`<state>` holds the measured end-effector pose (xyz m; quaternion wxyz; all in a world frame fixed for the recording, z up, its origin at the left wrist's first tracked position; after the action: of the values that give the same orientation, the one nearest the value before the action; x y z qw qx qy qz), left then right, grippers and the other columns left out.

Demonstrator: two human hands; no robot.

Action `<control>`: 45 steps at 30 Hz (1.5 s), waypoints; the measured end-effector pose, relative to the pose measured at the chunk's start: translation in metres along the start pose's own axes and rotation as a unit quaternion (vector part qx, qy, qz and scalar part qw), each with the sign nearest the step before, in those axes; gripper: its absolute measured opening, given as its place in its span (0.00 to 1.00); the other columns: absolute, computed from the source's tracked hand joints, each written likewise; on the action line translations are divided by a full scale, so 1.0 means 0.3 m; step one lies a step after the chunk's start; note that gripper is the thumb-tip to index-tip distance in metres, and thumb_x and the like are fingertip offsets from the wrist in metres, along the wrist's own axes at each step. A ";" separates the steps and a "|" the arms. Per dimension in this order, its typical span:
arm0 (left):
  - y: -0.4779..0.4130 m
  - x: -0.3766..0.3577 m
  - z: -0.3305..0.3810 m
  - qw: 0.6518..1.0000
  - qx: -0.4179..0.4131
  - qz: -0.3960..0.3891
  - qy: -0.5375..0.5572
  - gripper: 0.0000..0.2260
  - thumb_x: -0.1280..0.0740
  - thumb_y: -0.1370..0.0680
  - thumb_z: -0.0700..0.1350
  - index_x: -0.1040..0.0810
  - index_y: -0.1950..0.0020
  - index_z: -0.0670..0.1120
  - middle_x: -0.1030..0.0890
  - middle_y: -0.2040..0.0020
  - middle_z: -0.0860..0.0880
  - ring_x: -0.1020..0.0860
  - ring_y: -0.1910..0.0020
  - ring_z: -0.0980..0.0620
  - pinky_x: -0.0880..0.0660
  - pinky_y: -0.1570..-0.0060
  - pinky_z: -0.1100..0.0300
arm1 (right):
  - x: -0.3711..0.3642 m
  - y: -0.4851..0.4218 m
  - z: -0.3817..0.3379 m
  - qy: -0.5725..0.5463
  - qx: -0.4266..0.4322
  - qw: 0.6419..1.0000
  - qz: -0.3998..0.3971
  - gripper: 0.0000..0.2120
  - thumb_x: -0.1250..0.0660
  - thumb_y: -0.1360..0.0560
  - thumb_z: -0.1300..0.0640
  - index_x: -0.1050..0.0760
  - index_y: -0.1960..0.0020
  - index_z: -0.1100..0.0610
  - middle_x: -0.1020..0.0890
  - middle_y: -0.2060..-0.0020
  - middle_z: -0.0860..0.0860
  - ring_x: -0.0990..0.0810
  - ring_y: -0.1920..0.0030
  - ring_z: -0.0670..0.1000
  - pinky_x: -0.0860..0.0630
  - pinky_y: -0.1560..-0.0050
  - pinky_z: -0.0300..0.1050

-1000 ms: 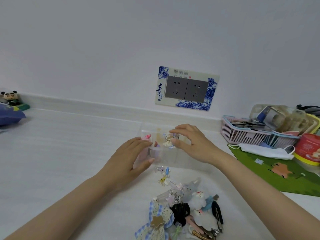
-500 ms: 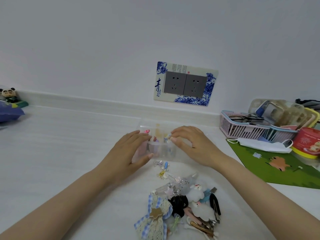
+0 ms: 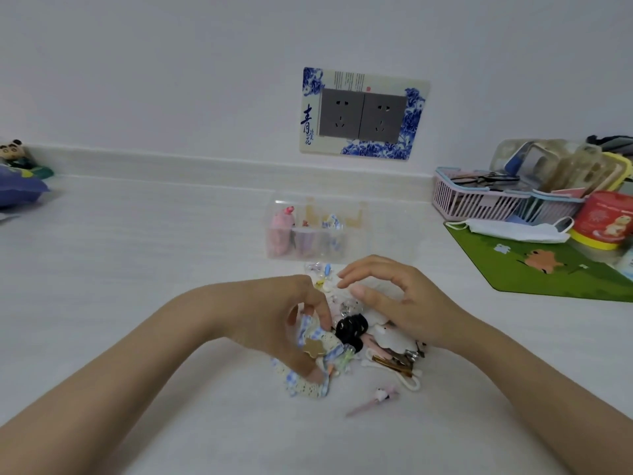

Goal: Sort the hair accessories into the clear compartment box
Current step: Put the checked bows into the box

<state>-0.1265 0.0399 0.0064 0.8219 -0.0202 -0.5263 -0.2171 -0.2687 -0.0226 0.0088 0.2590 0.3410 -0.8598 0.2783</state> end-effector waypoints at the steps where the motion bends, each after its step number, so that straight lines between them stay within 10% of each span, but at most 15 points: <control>1: 0.003 -0.004 -0.005 1.000 0.000 0.003 -0.005 0.24 0.25 0.40 0.64 0.28 0.47 0.65 0.30 0.51 0.63 0.28 0.52 0.62 0.29 0.55 0.65 | 0.003 0.000 0.003 0.000 -0.001 1.000 0.005 0.10 0.37 0.26 0.45 0.20 0.50 0.44 0.20 0.48 0.40 0.24 0.42 0.40 0.33 0.39 0.32; 24: 0.004 0.017 -0.059 0.981 0.026 0.020 0.192 0.19 0.22 0.36 0.53 0.27 0.50 0.58 0.22 0.51 0.53 0.20 0.63 0.53 0.25 0.60 0.62 | -0.008 0.015 -0.006 -0.014 -0.017 0.999 0.028 0.09 0.34 0.26 0.47 0.23 0.46 0.41 0.20 0.47 0.38 0.24 0.42 0.41 0.32 0.40 0.32; 30: -0.016 0.097 -0.071 0.915 0.002 0.171 0.366 0.20 0.23 0.34 0.44 0.25 0.46 0.49 0.20 0.46 0.47 0.16 0.60 0.51 0.22 0.62 0.64 | -0.025 -0.009 -0.058 -0.085 0.000 0.995 0.042 0.18 0.31 0.30 0.43 0.27 0.42 0.37 0.23 0.41 0.38 0.22 0.42 0.44 0.28 0.39 0.41; 39: -0.076 0.148 -0.062 0.827 -0.068 0.315 0.460 0.25 0.26 0.35 0.51 0.26 0.39 0.51 0.18 0.48 0.49 0.17 0.51 0.52 0.20 0.56 0.62 | 0.072 -0.087 -0.039 -0.184 -0.013 0.974 0.132 0.20 0.25 0.33 0.62 0.22 0.45 0.47 0.18 0.47 0.43 0.17 0.57 0.45 0.22 0.55 0.34; 45: -0.074 0.178 -0.151 0.903 -0.031 0.429 0.007 0.22 0.41 0.23 0.59 0.32 0.31 0.53 0.28 0.32 0.55 0.34 0.30 0.56 0.41 0.32 0.60 | 0.209 -0.228 0.054 -0.114 -0.092 0.967 0.209 0.19 0.25 0.32 0.57 0.22 0.42 0.50 0.20 0.45 0.47 0.19 0.58 0.44 0.26 0.59 0.30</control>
<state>-0.0775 -0.0097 0.0286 0.8379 -0.2683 -0.4540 0.1405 -0.2626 -0.1028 0.0575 0.1260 0.1582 -0.9575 0.2054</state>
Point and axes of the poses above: each hand's wrist, its own y-axis away from the middle knuckle, its own x-axis out of the back of the hand, z = x × y, the point moved 6 cm from there along -y, towards the middle knuckle
